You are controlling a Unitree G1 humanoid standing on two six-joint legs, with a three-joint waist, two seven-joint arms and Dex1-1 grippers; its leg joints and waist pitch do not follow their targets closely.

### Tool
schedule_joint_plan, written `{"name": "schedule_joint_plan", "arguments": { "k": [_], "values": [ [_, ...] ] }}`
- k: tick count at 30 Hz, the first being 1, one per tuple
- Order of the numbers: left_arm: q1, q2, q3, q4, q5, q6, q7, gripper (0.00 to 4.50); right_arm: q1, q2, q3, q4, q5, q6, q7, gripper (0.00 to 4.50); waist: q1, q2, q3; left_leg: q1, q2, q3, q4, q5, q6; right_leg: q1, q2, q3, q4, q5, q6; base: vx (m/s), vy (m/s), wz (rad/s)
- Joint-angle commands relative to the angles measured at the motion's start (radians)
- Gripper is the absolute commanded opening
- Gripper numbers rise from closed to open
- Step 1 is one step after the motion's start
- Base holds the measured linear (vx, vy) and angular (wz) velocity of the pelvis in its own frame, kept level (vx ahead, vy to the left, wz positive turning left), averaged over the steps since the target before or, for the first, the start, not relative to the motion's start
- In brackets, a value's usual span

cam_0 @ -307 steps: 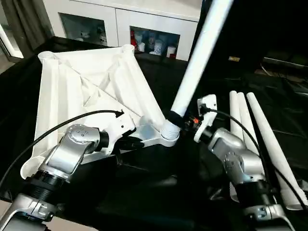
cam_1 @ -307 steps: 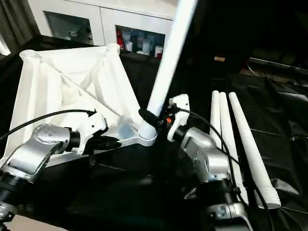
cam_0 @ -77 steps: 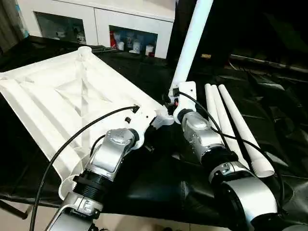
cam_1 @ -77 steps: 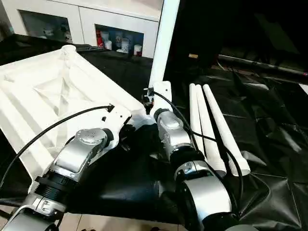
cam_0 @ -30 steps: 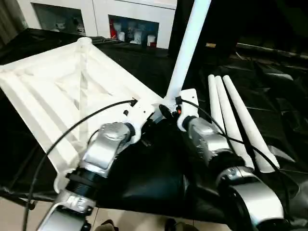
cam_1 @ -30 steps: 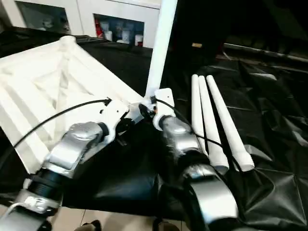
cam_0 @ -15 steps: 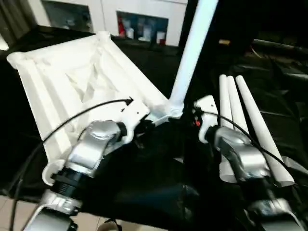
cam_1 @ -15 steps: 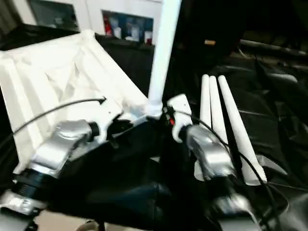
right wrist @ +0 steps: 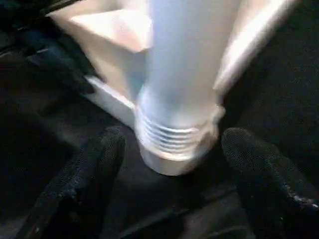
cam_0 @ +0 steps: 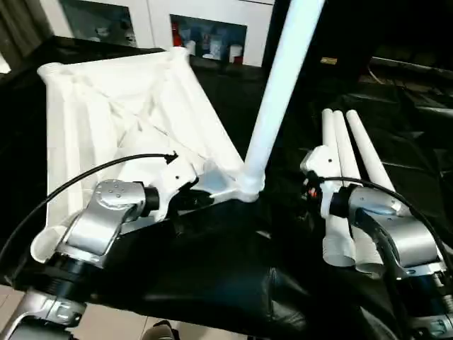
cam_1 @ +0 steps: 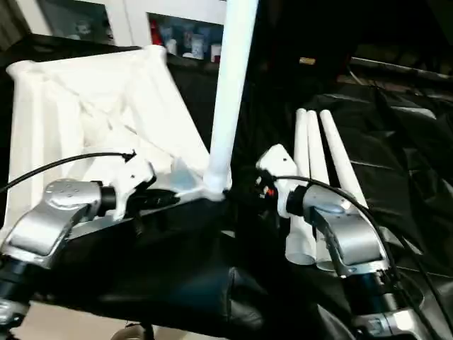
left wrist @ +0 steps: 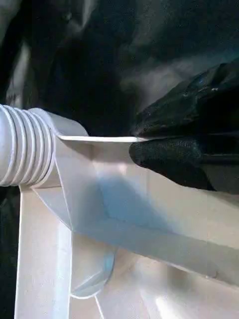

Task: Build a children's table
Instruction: Insert table leg to table base

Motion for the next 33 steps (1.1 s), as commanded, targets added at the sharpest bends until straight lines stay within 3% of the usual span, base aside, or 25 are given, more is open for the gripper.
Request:
{"name": "schedule_joint_plan", "arguments": {
  "k": [1, 5, 11, 15, 23, 24, 27, 28, 33],
  "values": [
    [0.015, -0.006, -0.021, -0.025, -0.056, -0.022, -0.06, 0.0, 0.02, -0.017, 0.028, -0.022, 0.016, -0.014, 0.05, 3.49, 0.001, -0.011, -0.066, 0.011, 0.004, 0.008, -0.036, -0.118, 0.092, 0.061, -0.024, 0.032, -0.047, -0.076, -0.214, 0.0, 0.0, 0.0],
    [0.03, 0.015, -0.036, -0.054, -0.068, -0.029, -0.098, 0.0, 0.021, -0.007, 0.061, 0.005, -0.004, -0.063, 0.059, 3.49, -0.001, -0.011, -0.067, 0.011, 0.005, 0.007, -0.034, -0.134, 0.078, 0.057, -0.024, 0.031, -0.046, -0.107, -0.218, 0.0, 0.0, 0.0],
    [0.041, 0.025, -0.035, -0.072, -0.075, -0.033, -0.126, 0.0, -0.026, 0.04, 0.054, 0.106, -0.059, -0.147, -0.023, 3.49, -0.004, -0.017, -0.069, 0.011, 0.004, 0.008, -0.031, -0.144, 0.057, 0.054, -0.025, 0.032, -0.046, -0.141, -0.216, 0.0, 0.0, 0.0],
    [0.046, 0.034, -0.039, -0.082, -0.077, -0.03, -0.131, 0.0, -0.036, 0.055, 0.056, 0.13, -0.059, -0.163, -0.031, 3.49, 0.001, -0.013, -0.072, 0.013, 0.006, 0.007, -0.028, -0.141, 0.058, 0.055, -0.024, 0.031, -0.039, -0.116, -0.222, 0.0, 0.0, 0.0],
    [0.052, 0.035, -0.038, -0.094, -0.074, -0.027, -0.126, 0.0, -0.051, 0.077, 0.067, 0.2, -0.06, -0.219, -0.008, 3.49, 0.001, -0.018, -0.077, 0.008, 0.004, 0.007, -0.022, -0.122, 0.071, 0.06, -0.025, 0.03, -0.032, -0.08, -0.23, 0.0, 0.0, 0.0],
    [0.052, 0.035, -0.039, -0.093, -0.075, -0.028, -0.124, 0.0, -0.054, 0.081, 0.065, 0.209, -0.056, -0.223, -0.008, 3.49, 0.0, -0.024, -0.08, 0.008, 0.003, 0.007, -0.021, -0.115, 0.073, 0.062, -0.025, 0.03, -0.031, -0.077, -0.231, 0.0, 0.0, 0.0],
    [0.052, 0.034, -0.04, -0.092, -0.075, -0.029, -0.122, 0.0, -0.06, 0.088, 0.061, 0.226, -0.056, -0.237, -0.014, 3.49, 0.001, -0.02, -0.081, 0.008, 0.003, 0.006, -0.02, -0.107, 0.075, 0.062, -0.025, 0.029, -0.028, -0.07, -0.234, 0.0, 0.0, 0.0],
    [0.052, 0.034, -0.04, -0.092, -0.074, -0.029, -0.121, 0.0, -0.062, 0.091, 0.06, 0.234, -0.055, -0.243, -0.012, 3.22, 0.001, -0.02, -0.081, 0.008, 0.003, 0.006, -0.02, -0.105, 0.076, 0.061, -0.025, 0.029, -0.027, -0.066, -0.235, 0.0, 0.0, 0.0],
    [0.051, 0.031, -0.043, -0.089, -0.071, -0.03, -0.118, 0.0, -0.07, 0.106, 0.062, 0.27, -0.059, -0.272, -0.007, 2.85, 0.001, -0.021, -0.084, 0.008, 0.002, 0.006, -0.018, -0.105, 0.078, 0.063, -0.024, 0.029, -0.025, -0.058, -0.24, 0.0, 0.0, 0.0]
  ]
}}
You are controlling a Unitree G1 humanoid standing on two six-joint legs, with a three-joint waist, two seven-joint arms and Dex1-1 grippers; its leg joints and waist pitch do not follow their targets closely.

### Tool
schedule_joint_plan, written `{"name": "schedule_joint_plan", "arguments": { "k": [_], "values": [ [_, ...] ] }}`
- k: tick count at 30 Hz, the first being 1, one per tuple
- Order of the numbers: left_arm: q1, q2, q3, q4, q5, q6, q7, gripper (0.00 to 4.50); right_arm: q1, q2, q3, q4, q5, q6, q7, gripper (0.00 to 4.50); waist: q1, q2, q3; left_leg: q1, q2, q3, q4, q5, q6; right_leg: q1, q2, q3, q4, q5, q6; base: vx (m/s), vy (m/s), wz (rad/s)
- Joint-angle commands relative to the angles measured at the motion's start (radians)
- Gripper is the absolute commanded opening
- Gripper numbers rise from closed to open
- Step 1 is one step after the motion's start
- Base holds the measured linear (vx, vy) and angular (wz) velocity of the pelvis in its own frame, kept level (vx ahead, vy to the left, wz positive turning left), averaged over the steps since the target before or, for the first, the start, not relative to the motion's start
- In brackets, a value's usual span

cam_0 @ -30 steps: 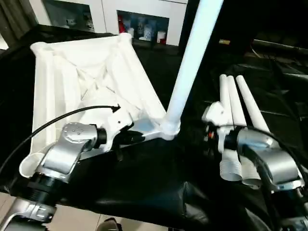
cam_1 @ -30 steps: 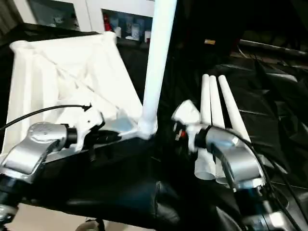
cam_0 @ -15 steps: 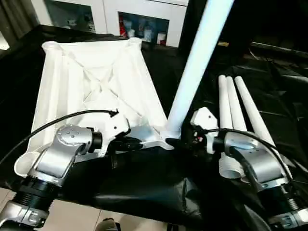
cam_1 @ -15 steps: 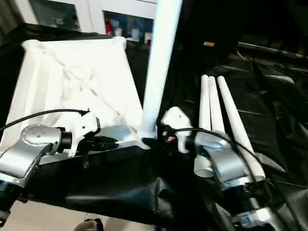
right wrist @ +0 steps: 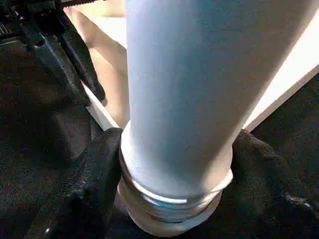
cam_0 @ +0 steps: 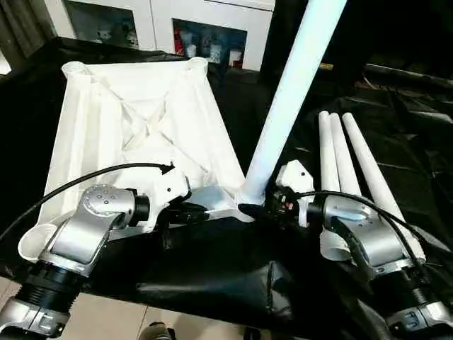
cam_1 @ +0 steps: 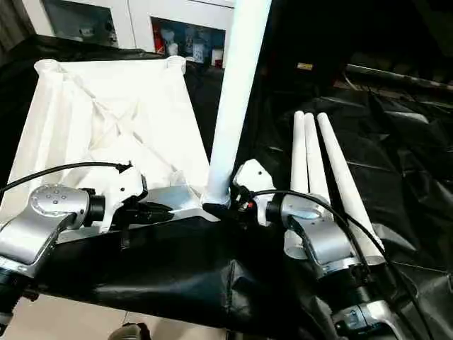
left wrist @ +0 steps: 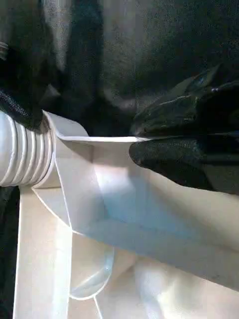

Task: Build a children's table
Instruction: Insert table leg to table base

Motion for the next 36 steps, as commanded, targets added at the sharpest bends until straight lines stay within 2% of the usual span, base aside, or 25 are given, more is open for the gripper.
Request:
{"name": "schedule_joint_plan", "arguments": {
  "k": [1, 12, 15, 16, 17, 18, 19, 21, 23, 24, 25, 26, 27, 28, 31, 33, 35, 36],
  "values": [
    [0.006, -0.026, -0.024, -0.032, -0.045, -0.018, -0.035, 0.0, -0.015, 0.0, -0.007, 0.031, -0.011, -0.016, -0.011, 2.82, 0.003, -0.005, -0.082, 0.015, -0.002, 0.007, -0.047, -0.106, 0.079, 0.064, -0.023, 0.03, -0.048, -0.062, -0.237, 0.0, 0.0, 0.0],
    [0.004, -0.029, -0.027, -0.024, -0.04, -0.016, -0.025, 0.0, -0.013, 0.018, -0.01, 0.077, -0.013, -0.045, -0.023, 2.77, 0.003, -0.005, -0.086, 0.015, -0.002, 0.006, -0.045, -0.112, 0.077, 0.065, -0.022, 0.029, -0.045, -0.052, -0.244, 0.0, 0.0, 0.0],
    [-0.002, -0.044, -0.017, -0.006, -0.026, 0.005, 0.019, 0.0, 0.001, 0.047, -0.039, 0.102, -0.003, -0.026, -0.086, 2.77, 0.001, -0.005, -0.084, 0.014, -0.002, 0.006, -0.045, -0.131, 0.067, 0.064, -0.023, 0.03, -0.048, -0.083, -0.239, 0.0, 0.0, 0.0],
    [-0.007, -0.056, -0.011, 0.008, -0.018, 0.012, 0.046, 0.0, 0.003, 0.066, -0.058, 0.123, -0.001, -0.017, -0.132, 2.77, -0.002, -0.005, -0.081, 0.013, -0.003, 0.006, -0.046, -0.144, 0.059, 0.062, -0.023, 0.03, -0.051, -0.107, -0.235, 0.0, 0.0, 0.0],
    [-0.011, -0.064, -0.008, 0.018, -0.013, 0.015, 0.063, 0.0, 0.003, 0.078, -0.07, 0.137, 0.001, -0.011, -0.162, 2.77, -0.004, -0.006, -0.078, 0.014, -0.003, 0.004, -0.049, -0.188, 0.035, 0.059, -0.024, 0.03, -0.059, -0.187, -0.216, 0.0, 0.0, 0.0],
    [-0.018, -0.081, 0.0, 0.033, -0.009, 0.023, 0.094, 0.0, 0.003, 0.102, -0.091, 0.16, 0.005, -0.001, -0.215, 2.77, -0.004, -0.006, -0.078, 0.014, -0.003, 0.004, -0.049, -0.188, 0.035, 0.059, -0.024, 0.03, -0.059, -0.187, -0.216, 0.0, 0.0, 0.0],
    [-0.023, -0.092, 0.006, 0.042, -0.007, 0.029, 0.113, 0.0, 0.003, 0.118, -0.104, 0.174, 0.008, 0.006, -0.249, 2.77, -0.005, -0.005, -0.077, 0.016, -0.002, 0.002, -0.051, -0.216, 0.02, 0.056, -0.026, 0.031, -0.064, -0.238, -0.202, 0.0, 0.0, 0.0],
    [-0.045, -0.142, 0.016, 0.081, 0.02, 0.06, 0.208, 0.0, -0.006, 0.175, -0.142, 0.239, 0.0, 0.021, -0.389, 2.76, -0.01, -0.006, -0.073, 0.016, -0.004, -0.001, -0.054, -0.265, -0.011, 0.051, -0.027, 0.03, -0.072, -0.33, -0.169, 0.0, 0.0, 0.0],
    [-0.064, -0.184, 0.018, 0.115, 0.049, 0.082, 0.292, 0.0, -0.022, 0.219, -0.164, 0.297, -0.016, 0.022, -0.504, 2.76, -0.012, -0.007, -0.074, 0.015, -0.005, -0.004, -0.056, -0.282, -0.022, 0.053, -0.027, 0.029, -0.075, -0.366, -0.15, 0.0, 0.0, 0.0],
    [-0.08, -0.233, 0.02, 0.148, 0.074, 0.102, 0.38, 0.0, -0.048, 0.261, -0.179, 0.355, -0.026, 0.021, -0.604, 2.76, -0.016, -0.003, -0.072, 0.019, -0.006, -0.005, -0.057, -0.316, -0.032, 0.045, -0.025, 0.029, -0.081, -0.401, -0.129, 0.0, 0.0, 0.0],
    [-0.085, -0.25, 0.021, 0.158, 0.082, 0.108, 0.409, 0.0, -0.056, 0.274, -0.183, 0.373, -0.028, 0.02, -0.631, 2.76, -0.019, -0.005, -0.071, 0.02, -0.008, -0.007, -0.057, -0.334, -0.036, 0.043, -0.024, 0.028, -0.085, -0.429, -0.115, 0.0, 0.0, 0.0],
    [-0.094, -0.285, 0.025, 0.177, 0.094, 0.121, 0.467, 0.0, -0.075, 0.299, -0.19, 0.407, -0.028, 0.021, -0.679, 2.76, -0.019, 0.001, -0.07, 0.021, -0.009, -0.008, -0.056, -0.345, -0.038, 0.042, -0.025, 0.027, -0.085, -0.442, -0.109, 0.0, 0.0, 0.0],
    [-0.094, -0.285, 0.025, 0.177, 0.094, 0.121, 0.467, 0.0, -0.075, 0.299, -0.19, 0.407, -0.028, 0.021, -0.679, 2.76, -0.022, -0.001, -0.07, 0.022, -0.009, -0.007, -0.056, -0.356, -0.037, 0.039, -0.024, 0.028, -0.09, -0.454, -0.102, 0.0, 0.0, 0.0],
    [-0.103, -0.327, 0.026, 0.195, 0.108, 0.129, 0.527, 0.0, -0.101, 0.328, -0.195, 0.447, -0.034, 0.018, -0.737, 2.76, -0.023, -0.003, -0.073, 0.02, -0.011, -0.009, -0.056, -0.362, -0.03, 0.04, -0.024, 0.026, -0.092, -0.467, -0.084, 0.0, 0.0, 0.0],
    [-0.117, -0.364, 0.006, 0.221, 0.145, 0.122, 0.582, 0.0, -0.136, 0.363, -0.189, 0.485, -0.044, 0.0, -0.761, 2.76, -0.023, -0.007, -0.074, 0.021, -0.012, -0.009, -0.056, -0.373, -0.018, 0.035, -0.021, 0.024, -0.097, -0.466, -0.075, 0.0, 0.0, 0.0],
    [-0.121, -0.369, 0.001, 0.229, 0.153, 0.126, 0.59, 0.0, -0.147, 0.377, -0.184, 0.493, -0.043, -0.01, -0.749, 2.76, -0.023, -0.004, -0.074, 0.023, -0.011, -0.01, -0.056, -0.387, -0.012, 0.033, -0.022, 0.023, -0.099, -0.469, -0.073, 0.0, 0.0, 0.0],
    [-0.124, -0.365, -0.002, 0.23, 0.161, 0.13, 0.586, 0.0, -0.16, 0.386, -0.178, 0.505, -0.049, -0.031, -0.743, 2.76, -0.024, -0.004, -0.075, 0.019, -0.01, -0.013, -0.059, -0.392, -0.01, 0.035, -0.023, 0.021, -0.098, -0.464, -0.073, 0.0, 0.0, 0.0],
    [-0.125, -0.364, -0.002, 0.231, 0.164, 0.134, 0.585, 0.0, -0.166, 0.39, -0.178, 0.514, -0.051, -0.04, -0.74, 3.11, -0.024, -0.004, -0.075, 0.018, -0.011, -0.013, -0.06, -0.392, -0.01, 0.036, -0.022, 0.02, -0.098, -0.461, -0.073, 0.0, 0.0, 0.0]
  ]
}}
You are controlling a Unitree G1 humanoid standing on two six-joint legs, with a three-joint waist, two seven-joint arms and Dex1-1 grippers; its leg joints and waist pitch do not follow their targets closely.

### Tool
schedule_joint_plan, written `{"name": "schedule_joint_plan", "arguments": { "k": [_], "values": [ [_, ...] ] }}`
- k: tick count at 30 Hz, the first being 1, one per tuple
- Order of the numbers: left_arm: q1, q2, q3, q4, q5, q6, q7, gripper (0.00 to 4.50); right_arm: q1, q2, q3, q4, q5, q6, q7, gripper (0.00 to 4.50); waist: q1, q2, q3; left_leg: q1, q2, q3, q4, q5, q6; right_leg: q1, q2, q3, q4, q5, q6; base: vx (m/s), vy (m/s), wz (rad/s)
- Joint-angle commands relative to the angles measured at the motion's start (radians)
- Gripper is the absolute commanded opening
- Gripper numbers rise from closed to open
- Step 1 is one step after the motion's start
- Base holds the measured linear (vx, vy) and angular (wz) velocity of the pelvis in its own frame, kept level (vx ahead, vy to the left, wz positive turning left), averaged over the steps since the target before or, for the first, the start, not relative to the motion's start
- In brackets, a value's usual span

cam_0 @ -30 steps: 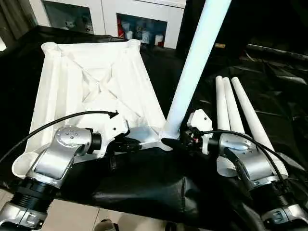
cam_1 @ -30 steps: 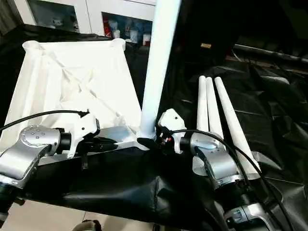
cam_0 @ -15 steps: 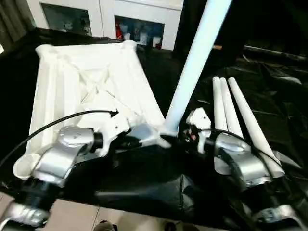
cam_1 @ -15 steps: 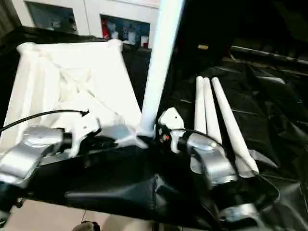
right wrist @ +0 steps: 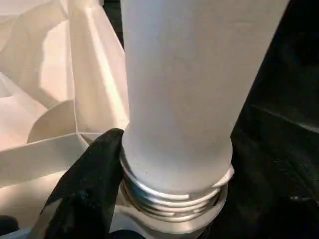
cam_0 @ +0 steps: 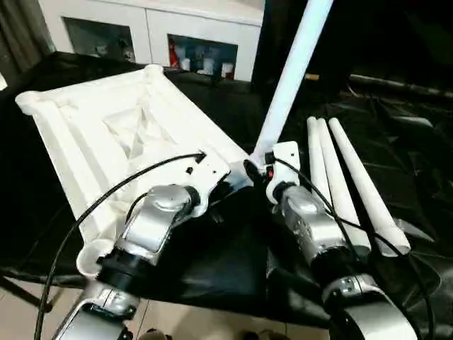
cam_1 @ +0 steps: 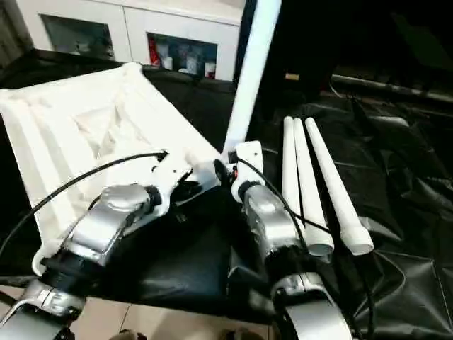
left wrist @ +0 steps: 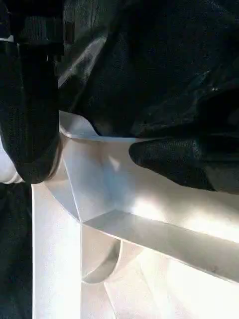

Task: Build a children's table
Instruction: Insert table leg to table base

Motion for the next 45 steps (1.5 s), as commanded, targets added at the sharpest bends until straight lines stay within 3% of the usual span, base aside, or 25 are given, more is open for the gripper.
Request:
{"name": "schedule_joint_plan", "arguments": {
  "k": [1, 7, 9, 11, 12, 15, 18, 20, 22, 25, 31, 39, 42, 43, 45],
  "values": [
    [0.002, -0.007, 0.014, 0.037, -0.002, 0.0, 0.054, 0.0, 0.027, 0.028, 0.021, 0.061, -0.006, 0.017, 0.031, 3.32, -0.001, 0.002, -0.054, 0.008, -0.008, -0.008, -0.076, -0.397, -0.008, 0.028, -0.022, 0.017, -0.102, -0.46, -0.078, 0.0, 0.0, 0.0],
    [0.036, 0.048, 0.03, -0.011, -0.04, -0.067, -0.045, 0.0, 0.029, -0.004, 0.036, -0.01, 0.016, 0.017, 0.149, 3.86, -0.004, 0.002, -0.057, -0.004, -0.009, -0.017, -0.082, -0.375, -0.008, 0.043, -0.024, 0.014, -0.096, -0.401, -0.095, 0.0, 0.0, 0.0],
    [0.044, 0.057, 0.037, -0.025, -0.052, -0.056, -0.06, 0.0, 0.032, -0.02, 0.038, -0.034, 0.018, 0.022, 0.169, 3.91, -0.005, 0.001, -0.056, -0.001, -0.009, -0.014, -0.081, -0.367, 0.004, 0.036, -0.023, 0.017, -0.097, -0.389, -0.107, 0.0, 0.0, 0.0],
    [0.057, 0.085, 0.046, -0.041, -0.068, -0.061, -0.097, 0.0, 0.039, -0.069, 0.047, -0.08, 0.012, 0.029, 0.219, 3.91, -0.003, -0.002, -0.057, -0.002, -0.008, -0.013, -0.081, -0.348, 0.013, 0.039, -0.021, 0.017, -0.096, -0.38, -0.11, 0.0, 0.0, 0.0],
    [0.069, 0.122, 0.05, -0.053, -0.082, -0.083, -0.142, 0.0, 0.047, -0.129, 0.058, -0.13, 0.004, 0.036, 0.282, 3.91, -0.001, 0.0, -0.056, -0.002, -0.008, -0.011, -0.079, -0.342, 0.014, 0.037, -0.023, 0.019, -0.095, -0.376, -0.113, 0.0, 0.0, 0.0],
    [0.077, 0.152, 0.045, -0.062, -0.101, -0.127, -0.197, 0.0, 0.056, -0.17, 0.067, -0.172, 0.006, 0.04, 0.356, 3.91, 0.004, 0.003, -0.057, -0.001, -0.007, -0.006, -0.077, -0.304, 0.027, 0.037, -0.022, 0.022, -0.092, -0.326, -0.132, 0.0, 0.0, 0.0],
    [0.097, 0.201, 0.038, -0.106, -0.147, -0.161, -0.323, 0.0, 0.097, -0.252, 0.11, -0.285, 0.039, 0.064, 0.545, 3.91, 0.013, 0.007, -0.061, 0.001, -0.003, -0.003, -0.073, -0.234, 0.044, 0.041, -0.02, 0.024, -0.08, -0.212, -0.171, 0.0, 0.0, 0.0],
    [0.103, 0.221, 0.033, -0.123, -0.157, -0.165, -0.365, 0.0, 0.115, -0.284, 0.133, -0.324, 0.053, 0.077, 0.612, 3.91, 0.015, 0.011, -0.062, -0.004, -0.004, -0.002, -0.072, -0.183, 0.063, 0.047, -0.017, 0.022, -0.071, -0.131, -0.202, 0.0, 0.0, 0.0],
    [0.114, 0.264, 0.015, -0.149, -0.177, -0.171, -0.444, 0.0, 0.15, -0.348, 0.187, -0.376, 0.064, 0.079, 0.737, 3.91, 0.018, 0.014, -0.063, 0.001, -0.002, -0.001, -0.07, -0.171, 0.072, 0.048, -0.014, 0.022, -0.065, -0.088, -0.224, 0.0, 0.0, 0.0],
    [0.121, 0.285, 0.009, -0.171, -0.201, -0.157, -0.491, 0.0, 0.16, -0.371, 0.206, -0.382, 0.054, 0.062, 0.78, 3.91, 0.025, 0.013, -0.06, 0.004, -0.001, 0.002, -0.072, -0.19, 0.07, 0.046, -0.017, 0.024, -0.068, -0.112, -0.237, 0.0, 0.0, 0.0],
    [0.127, 0.302, 0.001, -0.192, -0.223, -0.159, -0.537, 0.0, 0.148, -0.359, 0.206, -0.36, 0.031, 0.03, 0.78, 3.91, 0.026, 0.011, -0.054, 0.007, 0.001, -0.002, -0.08, -0.283, 0.019, 0.039, -0.022, 0.026, -0.083, -0.272, -0.192, 0.0, 0.0, 0.0],
    [0.126, 0.303, -0.001, -0.182, -0.217, -0.165, -0.539, 0.0, 0.147, -0.346, 0.211, -0.352, 0.042, 0.036, 0.773, 3.91, 0.027, 0.01, -0.058, 0.003, 0.0, -0.001, -0.077, -0.232, 0.024, 0.044, -0.02, 0.026, -0.075, -0.2, -0.198, 0.0, 0.0, 0.0],
    [0.126, 0.301, 0.002, -0.18, -0.214, -0.165, -0.541, 0.0, 0.148, -0.343, 0.207, -0.346, 0.043, 0.035, 0.775, 3.91, 0.027, 0.011, -0.057, 0.002, -0.001, -0.001, -0.078, -0.24, 0.023, 0.044, -0.021, 0.025, -0.076, -0.215, -0.197, 0.0, 0.0, 0.0],
    [0.125, 0.301, 0.003, -0.179, -0.214, -0.165, -0.542, 0.0, 0.148, -0.341, 0.204, -0.342, 0.044, 0.034, 0.777, 3.64, 0.027, 0.012, -0.058, 0.003, 0.0, -0.002, -0.078, -0.241, 0.022, 0.044, -0.021, 0.025, -0.076, -0.218, -0.197, 0.0, 0.0, 0.0],
    [0.124, 0.302, 0.002, -0.177, -0.213, -0.165, -0.542, 0.0, 0.15, -0.339, 0.201, -0.338, 0.045, 0.033, 0.777, 3.51, 0.027, 0.011, -0.059, 0.002, -0.001, -0.002, -0.077, -0.237, 0.021, 0.046, -0.021, 0.025, -0.075, -0.211, -0.198, 0.0, 0.0, 0.0]
  ]
}}
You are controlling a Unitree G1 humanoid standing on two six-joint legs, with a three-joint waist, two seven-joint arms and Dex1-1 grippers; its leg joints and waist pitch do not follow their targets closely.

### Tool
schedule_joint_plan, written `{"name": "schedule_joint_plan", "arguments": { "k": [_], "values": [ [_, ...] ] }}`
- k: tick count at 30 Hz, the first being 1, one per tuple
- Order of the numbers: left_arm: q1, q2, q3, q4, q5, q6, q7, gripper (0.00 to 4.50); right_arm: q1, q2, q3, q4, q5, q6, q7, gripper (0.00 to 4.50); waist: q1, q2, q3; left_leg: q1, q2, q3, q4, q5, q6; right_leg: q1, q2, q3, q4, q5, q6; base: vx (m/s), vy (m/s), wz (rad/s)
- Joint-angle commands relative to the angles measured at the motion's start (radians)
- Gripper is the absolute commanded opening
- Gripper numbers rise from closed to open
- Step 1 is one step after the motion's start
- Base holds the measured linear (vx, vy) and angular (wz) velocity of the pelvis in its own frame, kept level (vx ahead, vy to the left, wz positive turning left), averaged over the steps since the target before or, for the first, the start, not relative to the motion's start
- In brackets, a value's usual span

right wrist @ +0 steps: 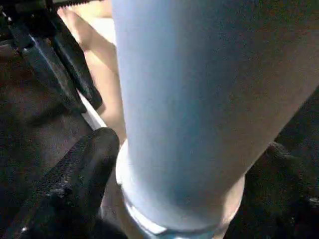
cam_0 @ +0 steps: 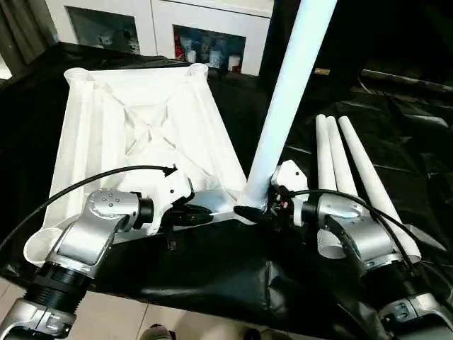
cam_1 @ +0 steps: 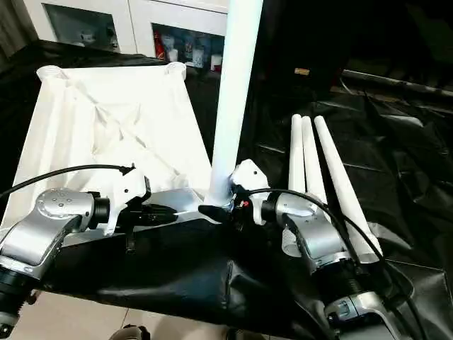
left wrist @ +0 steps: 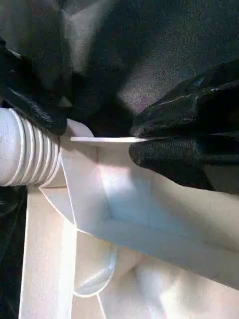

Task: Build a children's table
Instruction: Insert table leg to table base

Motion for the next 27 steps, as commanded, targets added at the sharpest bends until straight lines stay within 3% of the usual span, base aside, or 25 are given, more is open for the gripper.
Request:
{"name": "schedule_joint_plan", "arguments": {
  "k": [1, 9, 23, 26, 27],
  "values": [
    [-0.003, -0.016, -0.012, -0.022, -0.04, -0.022, -0.026, 0.0, -0.004, -0.002, -0.009, 0.004, 0.0, -0.003, 0.003, 3.37, -0.002, 0.005, -0.064, 0.014, 0.0, 0.013, -0.065, -0.235, 0.023, 0.055, -0.025, 0.029, -0.065, -0.222, -0.192, 0.0, 0.0, 0.0],
    [-0.002, -0.018, -0.011, -0.019, -0.039, -0.023, -0.023, 0.0, 0.007, 0.009, -0.027, 0.019, 0.014, -0.009, -0.009, 2.78, -0.002, 0.006, -0.064, 0.014, 0.0, 0.013, -0.065, -0.24, 0.022, 0.056, -0.026, 0.029, -0.065, -0.23, -0.192, 0.0, 0.0, 0.0],
    [0.006, -0.025, 0.002, -0.014, -0.044, -0.024, -0.008, 0.0, 0.066, 0.054, -0.065, 0.064, 0.038, -0.032, -0.058, 2.74, -0.003, 0.01, -0.063, 0.015, 0.001, 0.011, -0.068, -0.262, 0.015, 0.055, -0.025, 0.029, -0.067, -0.234, -0.194, 0.0, 0.0, 0.0],
    [0.002, -0.034, 0.006, -0.003, -0.034, -0.017, 0.018, 0.0, 0.065, 0.074, -0.081, 0.084, 0.033, -0.035, -0.105, 2.74, -0.004, 0.011, -0.061, 0.015, 0.001, 0.011, -0.069, -0.275, 0.012, 0.053, -0.025, 0.029, -0.069, -0.252, -0.191, 0.0, 0.0, 0.0],
    [-0.014, -0.065, 0.017, 0.032, -0.011, -0.003, 0.09, 0.0, 0.041, 0.123, -0.121, 0.154, 0.01, -0.039, -0.258, 2.74, -0.007, 0.01, -0.059, 0.015, 0.0, 0.011, -0.071, -0.291, 0.001, 0.051, -0.026, 0.029, -0.073, -0.288, -0.182, 0.0, 0.0, 0.0]
  ]
}}
